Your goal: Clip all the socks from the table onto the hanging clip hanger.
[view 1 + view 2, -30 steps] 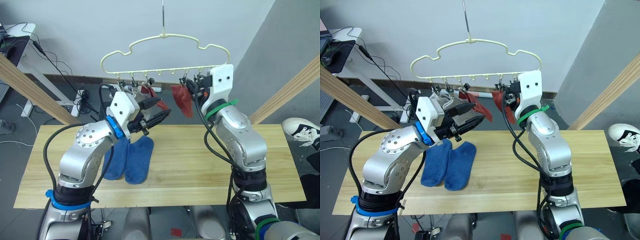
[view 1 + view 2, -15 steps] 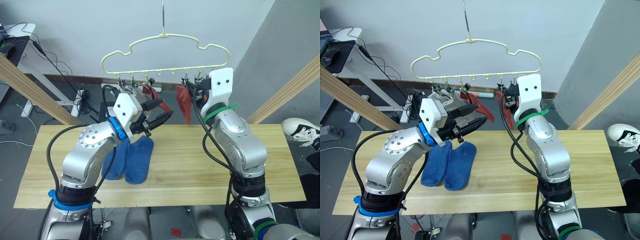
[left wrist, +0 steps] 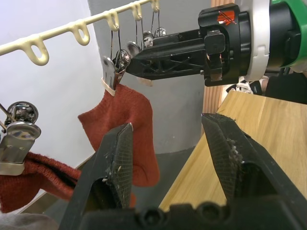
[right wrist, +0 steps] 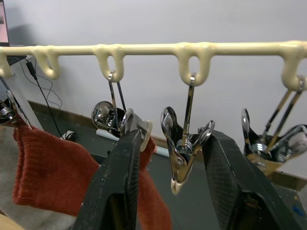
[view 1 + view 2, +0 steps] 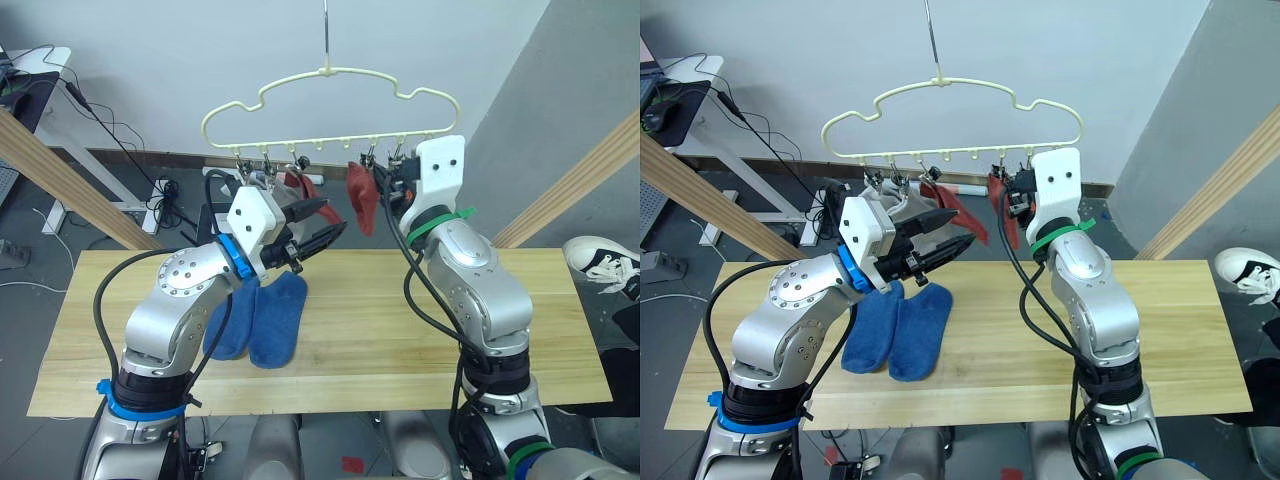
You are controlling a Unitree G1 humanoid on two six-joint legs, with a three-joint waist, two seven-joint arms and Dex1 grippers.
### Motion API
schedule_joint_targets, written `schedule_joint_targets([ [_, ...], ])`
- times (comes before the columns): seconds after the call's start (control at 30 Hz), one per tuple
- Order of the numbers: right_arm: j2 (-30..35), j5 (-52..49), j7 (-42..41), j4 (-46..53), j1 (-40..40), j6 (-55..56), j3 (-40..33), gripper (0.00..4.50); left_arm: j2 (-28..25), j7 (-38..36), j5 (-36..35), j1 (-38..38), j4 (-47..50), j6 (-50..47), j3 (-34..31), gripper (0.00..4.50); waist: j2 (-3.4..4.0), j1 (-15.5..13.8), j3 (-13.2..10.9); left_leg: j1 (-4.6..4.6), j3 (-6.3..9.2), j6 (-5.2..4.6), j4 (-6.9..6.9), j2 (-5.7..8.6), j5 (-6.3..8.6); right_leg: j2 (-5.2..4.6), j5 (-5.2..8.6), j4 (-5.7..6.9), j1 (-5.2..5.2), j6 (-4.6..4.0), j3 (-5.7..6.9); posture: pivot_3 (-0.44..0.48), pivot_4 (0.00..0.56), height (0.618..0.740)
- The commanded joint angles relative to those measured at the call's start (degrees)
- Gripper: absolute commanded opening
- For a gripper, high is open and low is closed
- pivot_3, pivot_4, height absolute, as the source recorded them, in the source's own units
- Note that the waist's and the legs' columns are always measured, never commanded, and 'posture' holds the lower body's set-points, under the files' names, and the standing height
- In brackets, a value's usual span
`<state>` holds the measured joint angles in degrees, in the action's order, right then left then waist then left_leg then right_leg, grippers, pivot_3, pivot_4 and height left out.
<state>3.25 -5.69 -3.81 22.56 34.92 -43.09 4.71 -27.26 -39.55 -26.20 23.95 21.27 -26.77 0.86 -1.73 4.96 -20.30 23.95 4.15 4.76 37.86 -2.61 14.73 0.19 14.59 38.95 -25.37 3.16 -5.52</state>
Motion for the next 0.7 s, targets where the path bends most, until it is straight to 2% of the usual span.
schedule_joint_targets([
  [0.03, 0.00, -0.04, -1.00, 0.42, 1.41, 1.96, 0.46, 1.96, 0.05, -0.25, 0.15, -0.23, 1.41, 1.15, 0.17, 2.53, 0.00, 0.01, 0.00, 0.00, 0.00, 0.00, 0.00, 0.00, 0.00, 0.00, 0.00, 0.00, 0.00, 0.00, 0.00, -0.100, 0.320, 0.740],
  [0.63, -1.36, -0.40, -2.09, -2.85, 3.23, 4.44, -0.13, 1.96, 0.01, -0.18, 0.31, -0.46, 1.79, 1.06, 0.19, 2.53, 0.00, -0.01, 0.00, 0.00, 0.00, 0.00, 0.00, 0.00, 0.00, 0.00, 0.00, 0.01, 0.00, -0.01, 0.01, -0.091, 0.318, 0.740],
  [0.7, -1.53, -0.47, -1.98, -2.94, 3.29, 4.46, -0.43, 1.59, 0.05, -0.17, 0.31, -0.52, 1.82, 1.06, 0.24, 2.53, 0.00, 0.00, 0.00, 0.00, 0.00, 0.00, 0.00, 0.00, 0.00, 0.00, 0.00, 0.01, 0.00, 0.00, 0.00, -0.091, 0.319, 0.740],
])
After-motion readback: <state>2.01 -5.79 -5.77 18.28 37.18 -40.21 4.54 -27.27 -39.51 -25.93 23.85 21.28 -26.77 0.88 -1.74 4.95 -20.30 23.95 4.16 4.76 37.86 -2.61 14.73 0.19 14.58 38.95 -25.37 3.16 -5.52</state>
